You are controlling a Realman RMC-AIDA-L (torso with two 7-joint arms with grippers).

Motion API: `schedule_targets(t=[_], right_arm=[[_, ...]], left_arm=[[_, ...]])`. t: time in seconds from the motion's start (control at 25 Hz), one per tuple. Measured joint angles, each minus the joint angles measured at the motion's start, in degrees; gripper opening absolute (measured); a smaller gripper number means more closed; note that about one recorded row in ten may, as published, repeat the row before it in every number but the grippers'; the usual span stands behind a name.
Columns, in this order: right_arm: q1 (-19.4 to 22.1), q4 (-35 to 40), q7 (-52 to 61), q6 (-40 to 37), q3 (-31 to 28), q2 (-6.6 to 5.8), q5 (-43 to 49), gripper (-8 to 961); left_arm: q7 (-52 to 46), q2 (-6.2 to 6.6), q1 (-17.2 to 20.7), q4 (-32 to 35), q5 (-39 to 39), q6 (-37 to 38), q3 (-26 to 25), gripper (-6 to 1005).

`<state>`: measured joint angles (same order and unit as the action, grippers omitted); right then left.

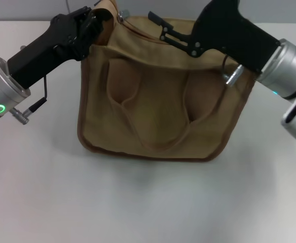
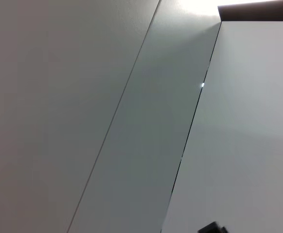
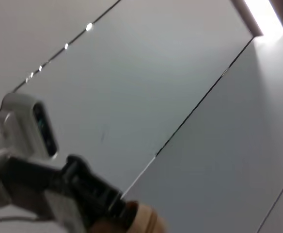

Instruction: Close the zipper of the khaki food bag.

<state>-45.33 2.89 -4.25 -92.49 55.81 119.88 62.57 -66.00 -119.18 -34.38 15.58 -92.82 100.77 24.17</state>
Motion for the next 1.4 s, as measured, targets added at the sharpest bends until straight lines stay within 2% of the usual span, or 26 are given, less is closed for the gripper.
schedule_targets(t=[0.2,0.4,0.96,1.28,1.4], right_arm=[[-3.54,-4.37,-6.02,4.04,-0.47,0.0,0.0,743],[-4.94,-5.27,-6.32,5.41,-1.33,0.0,-0.01,744],[-5.56,-5.94,-6.43,7.42,-1.16,0.0,0.47,741],[-5.32,-5.93,-6.54,7.67,-0.54,0.01,2.35,640],[-5.51,-5.96,-6.55,7.53,-0.51,0.01,2.42,534]], left_arm=[[0.0,0.0,-0.95,-0.62,-0.04,-0.39,0.11,23],[-0.01,0.0,-2.16,-0.95,0.07,-1.78,1.69,23],[-0.01,-0.01,-3.51,-1.04,0.27,-3.83,2.23,24],[-0.07,0.0,-3.59,-1.24,0.31,-4.26,2.46,24],[-0.09,0.0,-3.6,-1.25,0.38,-4.29,2.47,24]])
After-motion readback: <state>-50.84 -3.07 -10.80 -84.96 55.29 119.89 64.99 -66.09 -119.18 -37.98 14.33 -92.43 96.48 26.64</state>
